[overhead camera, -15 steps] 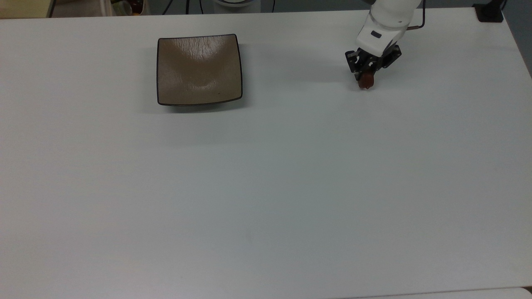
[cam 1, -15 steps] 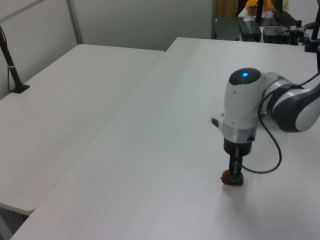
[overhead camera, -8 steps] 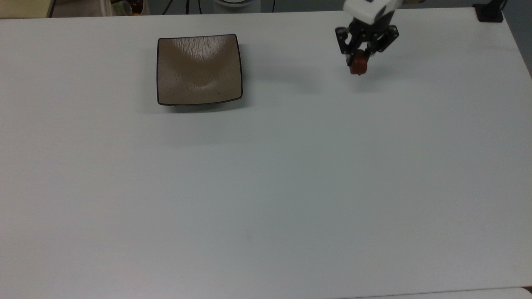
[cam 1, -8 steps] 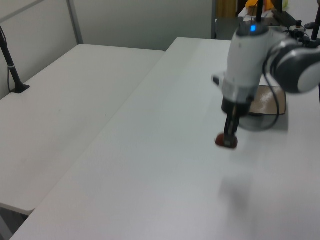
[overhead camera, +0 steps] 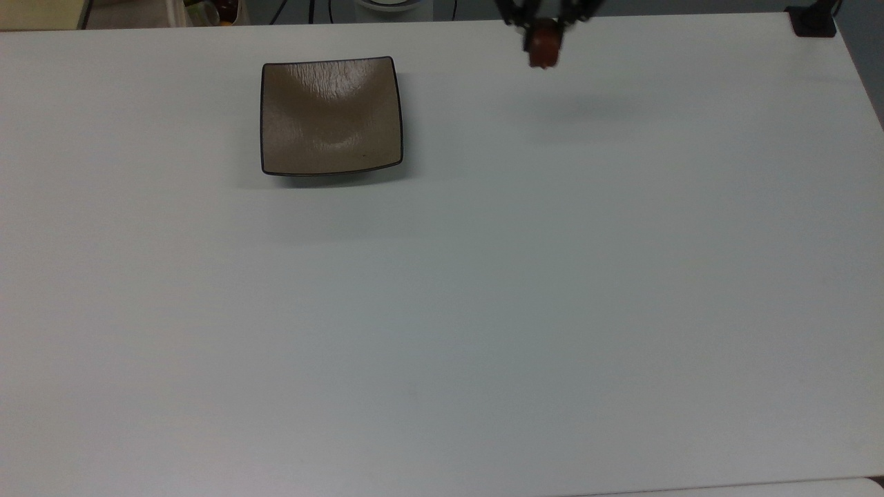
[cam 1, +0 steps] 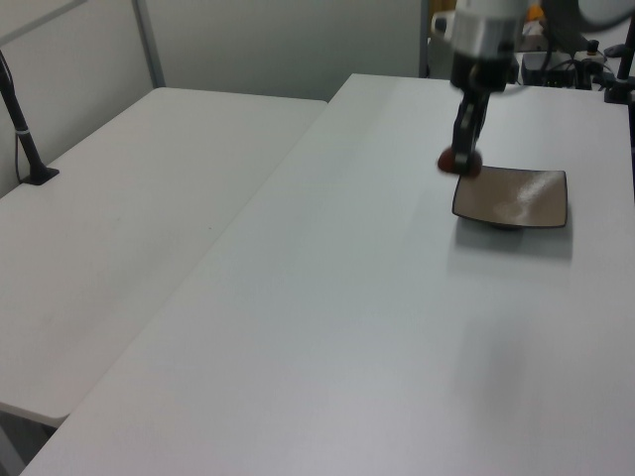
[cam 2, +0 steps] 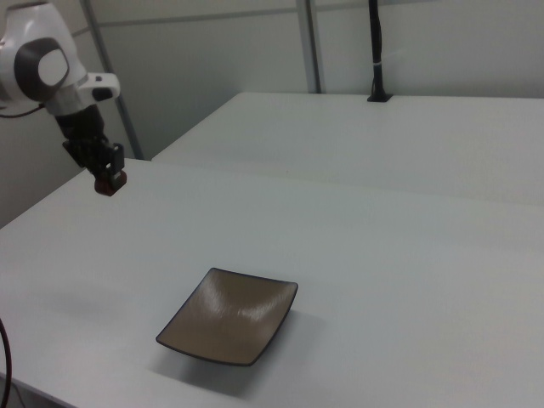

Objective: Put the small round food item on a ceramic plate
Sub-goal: 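Carry the food item over the square beige plate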

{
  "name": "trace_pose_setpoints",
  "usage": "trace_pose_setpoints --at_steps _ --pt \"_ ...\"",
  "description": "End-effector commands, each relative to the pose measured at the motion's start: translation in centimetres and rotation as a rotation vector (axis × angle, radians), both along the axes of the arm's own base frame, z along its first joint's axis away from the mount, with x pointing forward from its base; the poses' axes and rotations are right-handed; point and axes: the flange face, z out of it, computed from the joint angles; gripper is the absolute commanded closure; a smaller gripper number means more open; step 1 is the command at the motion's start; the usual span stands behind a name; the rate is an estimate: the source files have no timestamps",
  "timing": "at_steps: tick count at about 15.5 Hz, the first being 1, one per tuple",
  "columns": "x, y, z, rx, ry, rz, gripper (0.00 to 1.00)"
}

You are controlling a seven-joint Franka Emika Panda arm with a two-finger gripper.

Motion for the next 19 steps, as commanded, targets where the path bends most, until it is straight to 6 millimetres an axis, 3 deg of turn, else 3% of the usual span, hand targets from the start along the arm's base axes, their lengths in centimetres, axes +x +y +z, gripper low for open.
trace_pose_setpoints --at_steps 1,6,11,15,19 --pt "0.0 -5.0 1.9 0.024 0.041 0.101 0.64" --pt "1.1 -9.3 1.9 0.02 0.059 0.112 0.64" --pt "2.7 -15.8 1.1 0.013 0.06 0.102 0.64" --pt "3.6 -20.1 -1.8 0.001 0.099 0.115 0.63" --pt "4.0 -21.8 -6.4 -0.013 0.08 0.107 0.62"
